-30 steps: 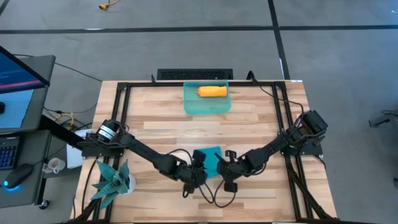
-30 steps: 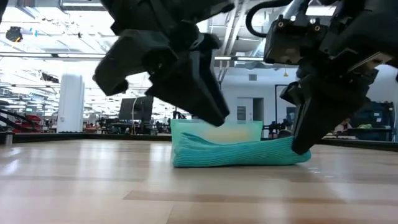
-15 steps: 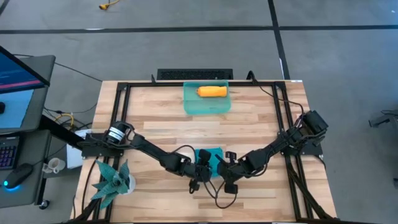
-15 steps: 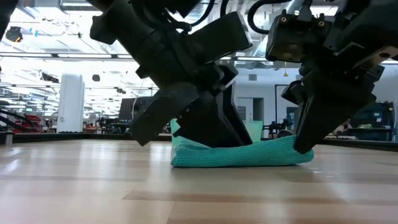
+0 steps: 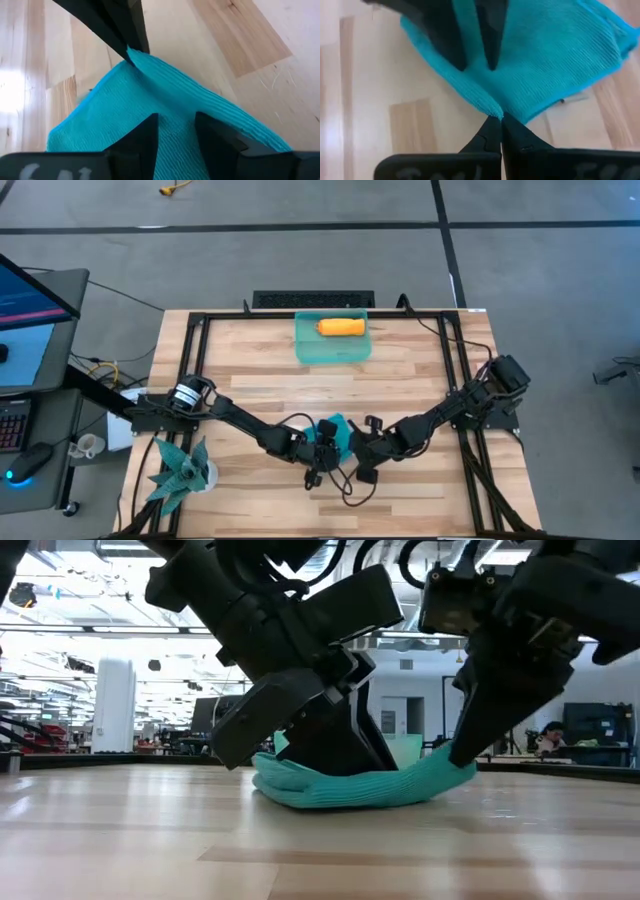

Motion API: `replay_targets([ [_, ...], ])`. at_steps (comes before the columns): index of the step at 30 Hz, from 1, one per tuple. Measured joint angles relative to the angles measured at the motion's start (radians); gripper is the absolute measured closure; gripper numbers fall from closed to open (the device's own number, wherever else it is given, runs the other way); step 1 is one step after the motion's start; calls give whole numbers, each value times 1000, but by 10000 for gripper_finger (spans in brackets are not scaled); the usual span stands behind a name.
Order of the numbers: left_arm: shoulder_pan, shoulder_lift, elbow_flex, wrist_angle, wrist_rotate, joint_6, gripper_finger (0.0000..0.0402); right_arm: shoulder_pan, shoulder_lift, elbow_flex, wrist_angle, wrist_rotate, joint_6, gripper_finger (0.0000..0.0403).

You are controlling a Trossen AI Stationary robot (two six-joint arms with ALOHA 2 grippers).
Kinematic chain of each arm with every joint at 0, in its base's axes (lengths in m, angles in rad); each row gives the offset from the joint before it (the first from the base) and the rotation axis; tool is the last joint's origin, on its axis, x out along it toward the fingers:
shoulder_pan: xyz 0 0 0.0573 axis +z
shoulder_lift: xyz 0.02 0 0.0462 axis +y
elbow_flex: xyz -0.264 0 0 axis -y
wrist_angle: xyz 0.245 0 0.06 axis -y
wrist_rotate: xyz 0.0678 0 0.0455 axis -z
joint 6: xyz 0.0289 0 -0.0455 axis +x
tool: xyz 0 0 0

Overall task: Roll microfiber towels into tight, uniform cylinder then place into a basket
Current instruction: Roll the blue microfiber cloth on the table

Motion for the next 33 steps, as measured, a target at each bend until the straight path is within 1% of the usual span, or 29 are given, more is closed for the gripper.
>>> replay_targets([
  [7,-2,0,0,4,12,-39,276,-39,-1,0,-18,18,26,393],
  [16,-2,0,0,2,14,-78,276,-90,7,0,12,18,35,393],
  [27,-3,-1,0,-12,19,-81,276,-89,16,0,44,33,25,393],
  [29,-3,-1,0,-16,6,-70,276,-89,16,0,41,33,25,392],
  [33,-21,-15,0,-52,-75,-43,276,-90,16,0,36,41,21,392],
])
